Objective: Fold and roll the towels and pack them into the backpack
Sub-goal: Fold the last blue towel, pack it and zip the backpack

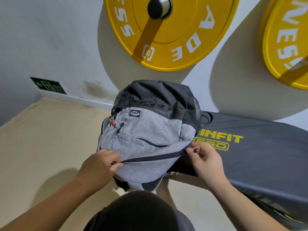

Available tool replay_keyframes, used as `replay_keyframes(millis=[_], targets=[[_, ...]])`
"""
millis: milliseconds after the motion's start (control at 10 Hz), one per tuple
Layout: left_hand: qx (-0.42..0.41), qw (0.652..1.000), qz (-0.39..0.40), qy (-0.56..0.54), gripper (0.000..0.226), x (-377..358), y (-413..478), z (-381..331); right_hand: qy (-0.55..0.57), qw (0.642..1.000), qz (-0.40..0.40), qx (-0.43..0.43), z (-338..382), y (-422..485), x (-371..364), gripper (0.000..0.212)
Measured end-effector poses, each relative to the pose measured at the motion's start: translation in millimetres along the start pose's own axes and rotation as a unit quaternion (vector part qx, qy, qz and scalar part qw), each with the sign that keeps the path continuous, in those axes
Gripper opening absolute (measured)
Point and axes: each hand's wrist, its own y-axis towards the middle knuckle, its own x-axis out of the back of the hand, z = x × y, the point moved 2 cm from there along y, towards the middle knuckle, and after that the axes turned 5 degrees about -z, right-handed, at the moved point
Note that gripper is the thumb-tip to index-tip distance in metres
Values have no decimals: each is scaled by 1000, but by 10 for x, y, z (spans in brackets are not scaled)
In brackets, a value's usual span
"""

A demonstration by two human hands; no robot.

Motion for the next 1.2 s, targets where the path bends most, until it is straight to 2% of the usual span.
replay_keyframes(millis=[100,200,300,400,500,600,800,900,1000,1100,1200], targets=[[-26,999,17,21,10,16,66,-290,40,997,36,-63,-79,13,37,33],[-99,992,77,-22,32,-110,198,-836,98,990,59,-81,-68,30,-54,35],[-145,986,77,2,39,-349,410,-1352,115,986,82,-85,-72,102,-78,34],[-127,990,51,31,21,-480,610,-1575,86,990,85,-67,-126,172,-40,32],[-103,992,75,4,26,-589,690,-1520,10,997,57,-53,-257,280,23,33],[-90,991,100,0,34,-633,691,-1403,13,994,23,-104,-415,451,72,34],[-64,994,90,15,28,-646,715,-1353,-23,987,-11,-158,-632,921,16,37],[-46,992,120,11,27,-675,774,-1370,-55,985,-8,-163,-633,1007,-18,30],[-38,987,155,-9,29,-603,822,-1425,-4,980,-5,-198,-504,964,3,24],[-49,985,166,-28,24,-457,782,-1470,10,972,9,-235,-496,909,139,27],[-71,984,139,-82,9,-119,892,-1593,-31,980,5,-198,-313,949,448,29]])
